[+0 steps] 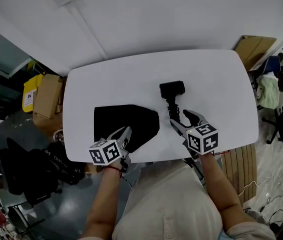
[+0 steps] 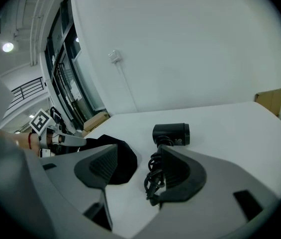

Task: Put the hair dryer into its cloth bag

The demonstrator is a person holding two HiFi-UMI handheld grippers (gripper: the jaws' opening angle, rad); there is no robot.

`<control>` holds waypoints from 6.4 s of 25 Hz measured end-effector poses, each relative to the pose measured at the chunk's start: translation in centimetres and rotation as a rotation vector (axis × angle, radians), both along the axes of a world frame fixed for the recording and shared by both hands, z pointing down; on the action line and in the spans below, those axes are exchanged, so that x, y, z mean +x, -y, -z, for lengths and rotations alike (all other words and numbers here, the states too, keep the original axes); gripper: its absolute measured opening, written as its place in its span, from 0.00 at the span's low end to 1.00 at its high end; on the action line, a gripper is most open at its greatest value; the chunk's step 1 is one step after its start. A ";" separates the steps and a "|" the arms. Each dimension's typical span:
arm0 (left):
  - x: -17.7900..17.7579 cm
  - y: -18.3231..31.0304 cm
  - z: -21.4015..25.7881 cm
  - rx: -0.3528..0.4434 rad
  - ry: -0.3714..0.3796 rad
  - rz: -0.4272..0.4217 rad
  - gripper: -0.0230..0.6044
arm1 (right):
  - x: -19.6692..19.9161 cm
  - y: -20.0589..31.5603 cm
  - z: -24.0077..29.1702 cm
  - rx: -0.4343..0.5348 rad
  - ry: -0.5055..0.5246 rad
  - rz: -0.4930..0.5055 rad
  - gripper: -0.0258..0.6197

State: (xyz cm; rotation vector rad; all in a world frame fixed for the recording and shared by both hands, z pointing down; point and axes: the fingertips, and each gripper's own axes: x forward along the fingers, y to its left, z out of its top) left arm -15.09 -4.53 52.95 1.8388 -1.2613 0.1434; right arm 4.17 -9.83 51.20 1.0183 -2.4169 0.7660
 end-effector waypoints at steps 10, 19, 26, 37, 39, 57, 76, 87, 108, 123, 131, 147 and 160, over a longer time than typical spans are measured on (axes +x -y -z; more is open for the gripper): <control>0.0 0.0 -0.2 -0.010 -0.002 -0.004 0.09 | -0.3 0.8 -2.9 -0.039 -0.058 -0.009 0.47; 0.4 0.0 -0.3 -0.014 -0.006 -0.016 0.09 | -0.1 1.9 -5.5 -0.078 -0.087 -0.057 0.47; 0.7 0.1 -0.4 -0.016 -0.009 -0.020 0.09 | 0.0 2.5 -7.8 -0.122 -0.118 -0.080 0.47; 0.8 0.1 -0.5 -0.027 -0.011 -0.024 0.09 | -0.5 3.4 -10.9 -0.195 -0.160 -0.113 0.48; 0.8 0.2 -0.6 -0.029 -0.011 -0.024 0.09 | -0.6 3.5 -11.3 -0.202 -0.173 -0.114 0.48; 0.5 0.4 -0.9 -0.035 -0.019 -0.029 0.09 | -1.6 4.1 -13.6 -0.233 -0.254 -0.125 0.48; 0.7 0.1 -1.0 -0.039 -0.023 -0.038 0.09 | -1.2 4.3 -13.9 -0.201 -0.303 -0.155 0.42; 0.4 0.4 -1.2 -0.048 -0.023 -0.028 0.09 | -0.4 4.0 -13.0 -0.207 -0.227 -0.095 0.40; 1.0 1.1 -1.7 -0.061 -0.033 -0.027 0.09 | 1.7 1.7 -9.7 -0.286 0.077 -0.022 0.40; 1.1 1.3 -1.8 -0.071 -0.051 -0.017 0.09 | 2.3 -0.7 -5.3 -0.198 0.188 0.114 0.40; 1.0 1.1 -1.8 -0.069 -0.055 -0.013 0.09 | 2.5 -2.0 -3.8 -0.165 0.163 0.163 0.40; 1.0 0.9 -1.8 -0.071 -0.062 -0.010 0.09 | 1.9 -5.0 -3.2 -0.143 0.065 0.288 0.40; 1.8 0.9 -1.3 -0.058 -0.074 -0.018 0.09 | -0.6 -8.3 -5.2 -0.147 -0.029 0.424 0.40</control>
